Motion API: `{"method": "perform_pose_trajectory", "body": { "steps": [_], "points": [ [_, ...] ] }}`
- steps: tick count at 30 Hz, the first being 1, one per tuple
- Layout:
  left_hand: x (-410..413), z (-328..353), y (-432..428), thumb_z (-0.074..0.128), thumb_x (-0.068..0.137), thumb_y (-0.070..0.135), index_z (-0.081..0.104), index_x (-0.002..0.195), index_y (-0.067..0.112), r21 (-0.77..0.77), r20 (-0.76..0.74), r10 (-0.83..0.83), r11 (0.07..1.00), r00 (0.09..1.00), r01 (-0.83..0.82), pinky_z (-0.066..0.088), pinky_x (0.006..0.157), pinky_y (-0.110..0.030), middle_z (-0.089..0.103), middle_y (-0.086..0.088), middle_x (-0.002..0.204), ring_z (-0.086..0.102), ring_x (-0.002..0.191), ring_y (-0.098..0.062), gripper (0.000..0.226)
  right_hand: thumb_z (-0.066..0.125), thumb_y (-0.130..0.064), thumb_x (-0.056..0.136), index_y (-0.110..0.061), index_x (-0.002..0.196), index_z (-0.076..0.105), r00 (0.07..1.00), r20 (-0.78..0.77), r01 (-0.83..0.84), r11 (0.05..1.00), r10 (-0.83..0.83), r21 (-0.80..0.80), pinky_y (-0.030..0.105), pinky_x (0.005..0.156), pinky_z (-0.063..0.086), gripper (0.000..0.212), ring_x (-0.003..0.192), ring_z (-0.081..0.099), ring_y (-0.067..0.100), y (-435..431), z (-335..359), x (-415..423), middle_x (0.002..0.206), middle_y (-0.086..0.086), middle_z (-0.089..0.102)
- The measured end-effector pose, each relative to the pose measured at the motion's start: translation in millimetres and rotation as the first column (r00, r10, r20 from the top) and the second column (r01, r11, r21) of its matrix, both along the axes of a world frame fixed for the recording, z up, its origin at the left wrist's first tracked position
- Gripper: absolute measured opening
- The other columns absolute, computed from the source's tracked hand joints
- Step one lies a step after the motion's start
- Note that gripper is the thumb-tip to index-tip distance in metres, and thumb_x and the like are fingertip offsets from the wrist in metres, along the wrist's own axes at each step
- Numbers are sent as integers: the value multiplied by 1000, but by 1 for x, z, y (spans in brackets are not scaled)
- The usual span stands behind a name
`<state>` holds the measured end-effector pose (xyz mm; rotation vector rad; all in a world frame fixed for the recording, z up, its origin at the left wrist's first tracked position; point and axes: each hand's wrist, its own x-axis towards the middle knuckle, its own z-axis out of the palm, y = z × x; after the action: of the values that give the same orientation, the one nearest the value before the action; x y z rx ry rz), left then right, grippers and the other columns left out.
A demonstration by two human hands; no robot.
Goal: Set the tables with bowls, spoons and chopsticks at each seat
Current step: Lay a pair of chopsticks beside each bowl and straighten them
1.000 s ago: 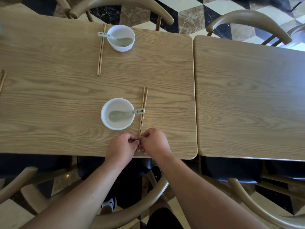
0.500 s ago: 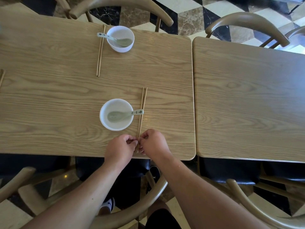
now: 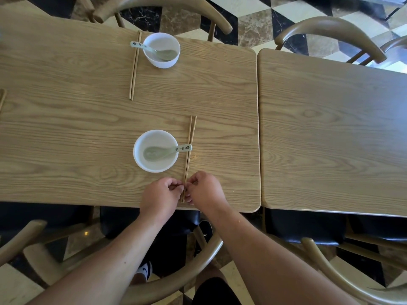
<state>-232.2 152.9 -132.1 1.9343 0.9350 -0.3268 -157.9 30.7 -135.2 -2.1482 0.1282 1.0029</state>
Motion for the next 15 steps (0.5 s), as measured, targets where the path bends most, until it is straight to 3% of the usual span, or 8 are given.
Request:
{"method": "perform_pose_trajectory", "body": {
  "steps": [4, 15],
  "points": [
    [1, -1, 0, 77, 97, 28, 80, 98, 28, -7, -4, 5, 1000, 1000, -5, 59, 79, -36, 77, 12, 80, 75, 81, -13, 3, 65, -16, 101, -17, 96, 69, 1000, 3, -2, 1000, 2, -2, 51, 77, 69, 7, 73, 80, 25, 1, 1, 0, 78, 7, 80],
    [1, -1, -1, 76, 97, 27, 80, 94, 29, 15, -6, -8, 1000, 1000, 8, 45, 63, -23, 74, 16, 71, 71, 73, -3, 5, 64, -16, 98, -20, 89, 68, 999, 33, -16, 1000, 16, -16, 50, 73, 69, 11, 69, 79, 23, 0, 1, -2, 74, 5, 79]
  ]
}}
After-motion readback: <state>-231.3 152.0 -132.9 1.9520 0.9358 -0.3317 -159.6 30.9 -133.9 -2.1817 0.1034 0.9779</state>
